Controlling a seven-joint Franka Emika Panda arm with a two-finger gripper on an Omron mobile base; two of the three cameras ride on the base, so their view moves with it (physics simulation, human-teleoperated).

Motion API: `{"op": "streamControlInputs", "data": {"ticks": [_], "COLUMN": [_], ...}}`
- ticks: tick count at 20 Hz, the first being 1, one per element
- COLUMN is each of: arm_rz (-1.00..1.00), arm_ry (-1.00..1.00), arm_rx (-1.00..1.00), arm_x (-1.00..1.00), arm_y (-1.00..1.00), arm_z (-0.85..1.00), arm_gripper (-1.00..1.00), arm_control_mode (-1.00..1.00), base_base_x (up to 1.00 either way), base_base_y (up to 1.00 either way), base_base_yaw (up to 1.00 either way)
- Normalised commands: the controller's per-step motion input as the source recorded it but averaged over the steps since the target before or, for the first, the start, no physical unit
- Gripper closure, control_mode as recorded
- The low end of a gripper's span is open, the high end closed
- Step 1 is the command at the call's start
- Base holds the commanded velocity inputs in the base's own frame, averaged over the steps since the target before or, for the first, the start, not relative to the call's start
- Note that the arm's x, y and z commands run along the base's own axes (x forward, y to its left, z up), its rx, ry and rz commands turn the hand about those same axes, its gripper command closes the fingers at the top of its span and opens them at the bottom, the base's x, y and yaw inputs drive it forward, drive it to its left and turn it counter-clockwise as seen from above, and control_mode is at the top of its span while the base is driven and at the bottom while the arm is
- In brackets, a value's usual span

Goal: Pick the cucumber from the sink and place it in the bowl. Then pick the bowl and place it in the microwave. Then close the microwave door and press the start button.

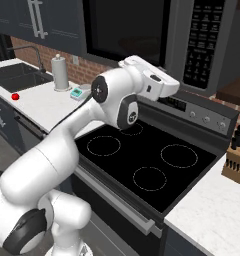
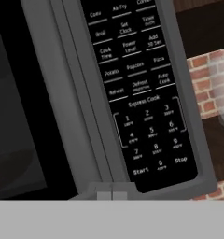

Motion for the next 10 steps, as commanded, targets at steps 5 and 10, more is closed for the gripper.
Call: {"op": "streamControlInputs", "data": {"ticks": [5,10], "arm_rz": [0.0,0.0], "arm_ry": [-0.01,0.0], "arm_rx": [0.0,0.0], "arm_x": [0.0,0.11], "arm_y": [-0.18,-0.07], "arm_z": [-0.12,-0.04], "arm_gripper": [1.0,1.0], "arm_control_mode": [-1.0,-1.0], "base_base_x": [0.0,0.0], "base_base_y": [0.0,0.0], "base_base_yaw": [0.0,0.0]}}
